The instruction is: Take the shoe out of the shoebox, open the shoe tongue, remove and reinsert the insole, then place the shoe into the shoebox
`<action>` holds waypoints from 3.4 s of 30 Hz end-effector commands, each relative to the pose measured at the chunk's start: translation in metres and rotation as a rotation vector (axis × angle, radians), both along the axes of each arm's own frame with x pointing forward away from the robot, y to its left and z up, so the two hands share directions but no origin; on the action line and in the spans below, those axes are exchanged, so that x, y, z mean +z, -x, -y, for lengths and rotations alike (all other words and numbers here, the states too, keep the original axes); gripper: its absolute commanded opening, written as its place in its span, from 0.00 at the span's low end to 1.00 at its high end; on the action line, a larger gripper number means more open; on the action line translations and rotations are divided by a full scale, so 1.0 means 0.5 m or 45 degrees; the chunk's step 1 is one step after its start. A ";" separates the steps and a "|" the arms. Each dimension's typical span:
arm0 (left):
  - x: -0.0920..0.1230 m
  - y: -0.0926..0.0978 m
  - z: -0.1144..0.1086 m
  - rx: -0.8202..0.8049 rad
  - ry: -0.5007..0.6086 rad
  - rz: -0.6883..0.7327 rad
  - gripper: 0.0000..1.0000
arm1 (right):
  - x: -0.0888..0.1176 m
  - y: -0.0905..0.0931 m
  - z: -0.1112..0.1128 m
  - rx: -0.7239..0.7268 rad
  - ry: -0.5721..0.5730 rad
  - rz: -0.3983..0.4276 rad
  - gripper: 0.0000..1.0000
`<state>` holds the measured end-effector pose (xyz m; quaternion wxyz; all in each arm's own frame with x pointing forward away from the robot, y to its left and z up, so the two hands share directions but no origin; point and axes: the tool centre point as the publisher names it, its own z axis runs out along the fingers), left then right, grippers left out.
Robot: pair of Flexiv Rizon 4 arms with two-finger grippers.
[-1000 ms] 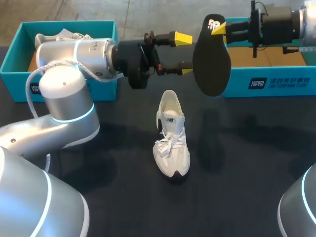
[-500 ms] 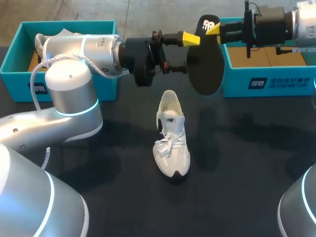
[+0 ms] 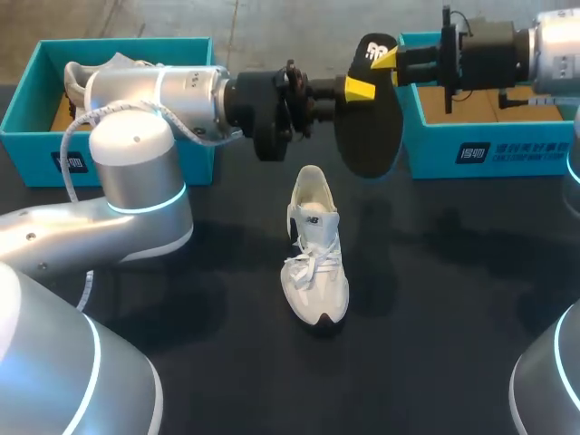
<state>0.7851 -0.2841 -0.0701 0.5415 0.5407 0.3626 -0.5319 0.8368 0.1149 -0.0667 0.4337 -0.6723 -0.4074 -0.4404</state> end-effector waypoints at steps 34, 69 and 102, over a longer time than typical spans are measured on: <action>-0.008 0.015 -0.058 0.025 -0.016 -0.054 0.00 | 0.010 0.075 0.073 0.104 -0.005 0.416 1.00; -0.016 0.012 -0.079 0.067 -0.059 -0.056 0.00 | 0.002 0.129 0.111 0.231 -0.019 0.520 1.00; 0.005 0.016 -0.121 -0.079 -0.373 -1.673 0.00 | 0.002 0.129 0.111 0.231 -0.019 0.520 1.00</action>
